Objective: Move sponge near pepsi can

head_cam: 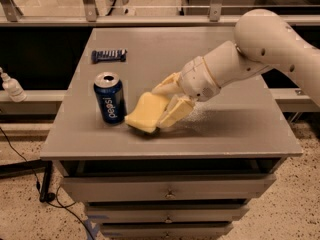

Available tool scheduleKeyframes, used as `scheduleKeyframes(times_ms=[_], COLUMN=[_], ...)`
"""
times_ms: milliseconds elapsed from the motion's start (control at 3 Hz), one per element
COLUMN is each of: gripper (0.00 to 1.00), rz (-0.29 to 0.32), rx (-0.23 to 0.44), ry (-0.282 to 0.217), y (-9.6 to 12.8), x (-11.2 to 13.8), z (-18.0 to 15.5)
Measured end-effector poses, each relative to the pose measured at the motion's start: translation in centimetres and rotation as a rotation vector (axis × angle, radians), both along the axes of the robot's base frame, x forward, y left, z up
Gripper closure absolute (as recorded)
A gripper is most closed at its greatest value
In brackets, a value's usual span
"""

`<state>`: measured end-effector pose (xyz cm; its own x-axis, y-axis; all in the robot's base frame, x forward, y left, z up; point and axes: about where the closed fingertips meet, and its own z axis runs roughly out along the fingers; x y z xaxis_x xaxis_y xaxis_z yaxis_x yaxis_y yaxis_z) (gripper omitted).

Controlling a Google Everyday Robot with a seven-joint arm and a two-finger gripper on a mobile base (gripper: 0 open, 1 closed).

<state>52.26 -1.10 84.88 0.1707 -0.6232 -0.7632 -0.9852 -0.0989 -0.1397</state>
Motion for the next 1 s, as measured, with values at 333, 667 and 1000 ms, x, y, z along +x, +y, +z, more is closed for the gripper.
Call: scheduleKeyframes(times_ms=[333,667,1000], gripper=[0.12,0.0,0.0], rz=[0.027,0.036,0.036], rx=[0.005,0.01,0.008], ry=[-0.001,-0.005,-0.005], y=[0.77,1.32,1.3], x=[-0.44,-0.39,-0.36], z=[-0.08,0.01,0.0])
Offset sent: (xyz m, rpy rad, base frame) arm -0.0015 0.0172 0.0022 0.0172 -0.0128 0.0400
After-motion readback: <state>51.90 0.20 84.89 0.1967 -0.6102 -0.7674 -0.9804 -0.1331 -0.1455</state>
